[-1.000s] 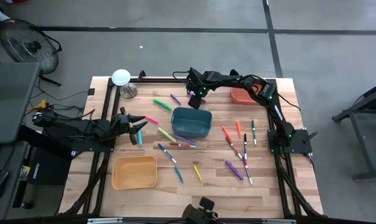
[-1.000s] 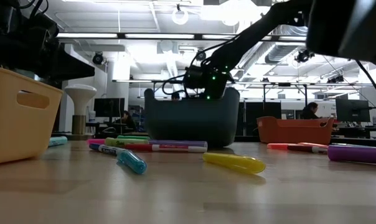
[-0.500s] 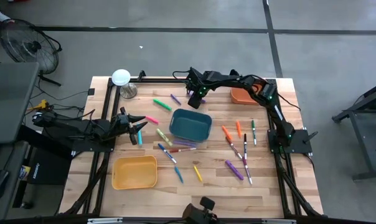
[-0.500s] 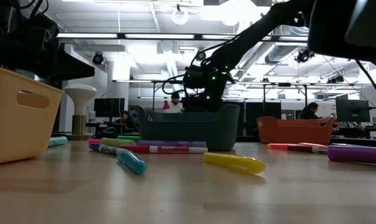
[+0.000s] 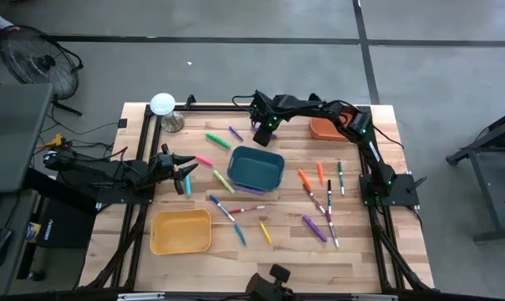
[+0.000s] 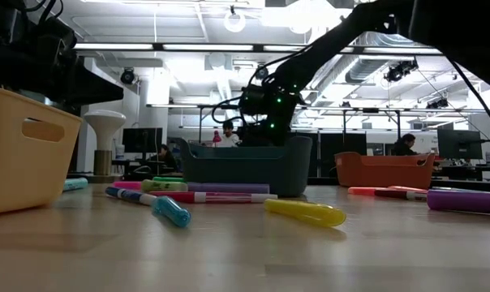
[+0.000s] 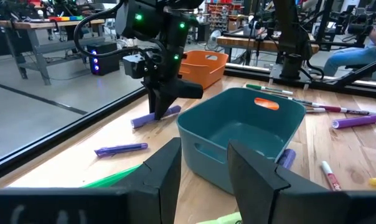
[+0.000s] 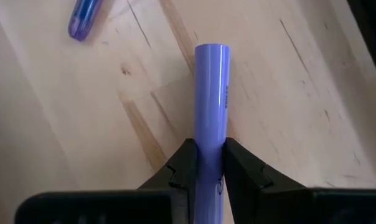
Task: Pick & Place Markers
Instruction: Put the top right light violet highlighter pen into the orange bin
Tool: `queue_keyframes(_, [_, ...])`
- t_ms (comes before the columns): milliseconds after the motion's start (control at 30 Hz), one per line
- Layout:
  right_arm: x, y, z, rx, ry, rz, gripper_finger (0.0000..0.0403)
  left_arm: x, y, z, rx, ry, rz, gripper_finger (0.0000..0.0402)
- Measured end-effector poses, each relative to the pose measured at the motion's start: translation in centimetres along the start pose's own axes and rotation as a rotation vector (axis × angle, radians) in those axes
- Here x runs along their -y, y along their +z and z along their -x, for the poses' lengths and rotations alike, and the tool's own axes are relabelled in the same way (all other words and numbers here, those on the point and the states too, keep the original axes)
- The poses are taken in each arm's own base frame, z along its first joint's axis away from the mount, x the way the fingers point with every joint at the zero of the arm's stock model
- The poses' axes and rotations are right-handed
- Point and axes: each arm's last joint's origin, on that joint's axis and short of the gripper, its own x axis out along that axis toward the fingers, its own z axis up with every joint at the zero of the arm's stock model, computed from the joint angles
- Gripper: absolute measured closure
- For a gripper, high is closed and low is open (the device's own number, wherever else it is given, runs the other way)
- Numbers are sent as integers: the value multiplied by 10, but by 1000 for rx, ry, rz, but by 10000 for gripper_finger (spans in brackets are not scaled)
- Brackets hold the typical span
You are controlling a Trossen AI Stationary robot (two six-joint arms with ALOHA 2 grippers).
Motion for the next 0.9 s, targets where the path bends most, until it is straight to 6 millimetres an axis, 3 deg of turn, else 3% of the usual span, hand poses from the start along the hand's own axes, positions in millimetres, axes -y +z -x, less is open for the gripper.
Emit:
queue_keyframes(200, [5, 18, 30, 0, -34, 23, 354, 0, 0, 0, 0, 0, 0, 275])
queue_keyframes(400, [18, 28, 75, -84, -113, 71, 354, 0, 0, 0, 0, 0, 0, 275])
queue_keyframes(667, [53, 7, 117, -346, -249, 5, 354, 0, 0, 0, 0, 0, 0, 275])
queue_keyframes(900, [66, -22, 142, -392, -244, -46, 354, 0, 0, 0, -1, 1, -3, 275])
